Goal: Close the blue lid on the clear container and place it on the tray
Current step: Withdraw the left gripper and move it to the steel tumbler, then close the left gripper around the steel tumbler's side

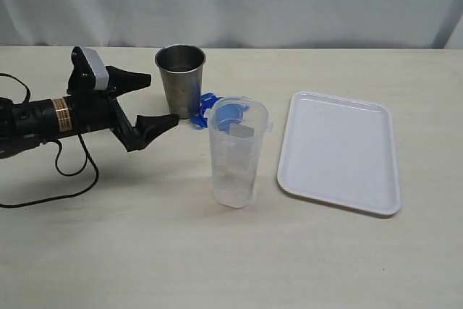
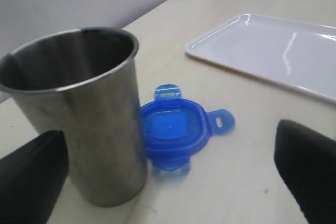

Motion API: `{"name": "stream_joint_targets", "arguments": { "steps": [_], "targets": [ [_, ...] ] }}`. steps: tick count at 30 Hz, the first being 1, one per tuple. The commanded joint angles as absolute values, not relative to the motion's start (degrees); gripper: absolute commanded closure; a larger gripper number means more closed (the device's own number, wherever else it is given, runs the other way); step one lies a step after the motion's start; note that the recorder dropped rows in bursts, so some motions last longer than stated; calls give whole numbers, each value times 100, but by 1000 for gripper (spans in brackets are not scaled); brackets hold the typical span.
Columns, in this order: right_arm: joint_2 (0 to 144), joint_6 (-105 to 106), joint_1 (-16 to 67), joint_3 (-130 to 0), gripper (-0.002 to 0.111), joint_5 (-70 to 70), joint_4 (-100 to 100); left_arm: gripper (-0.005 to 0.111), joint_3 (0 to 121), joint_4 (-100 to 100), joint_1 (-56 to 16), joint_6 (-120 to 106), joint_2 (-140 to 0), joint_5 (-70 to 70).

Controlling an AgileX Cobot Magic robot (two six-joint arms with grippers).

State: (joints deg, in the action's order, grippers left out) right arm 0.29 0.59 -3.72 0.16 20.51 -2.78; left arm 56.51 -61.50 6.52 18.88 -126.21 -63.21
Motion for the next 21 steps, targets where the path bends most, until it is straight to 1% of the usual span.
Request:
{"name": "stream_joint_targets", "arguments": {
  "steps": [1,3,9,15,21],
  "targets": [
    [0,69,-389,0,104,1972,-262,3,5675,-5136,610,1674,-12780,-6122],
    [0,69,-389,0,104,1972,-262,3,5675,-4837,598,1675,-12861,-6122],
    [0,69,-389,0,104,1972,-262,3,5686,-4772,598,1439,-13099,-6794],
    [0,69,-389,0,104,1972,-262,3,6058,-4742,598,1962,-13355,-6619],
    [0,69,-389,0,104,1972,-262,3,6414,-4897,481,1973,-13569,-6619]
  ]
}}
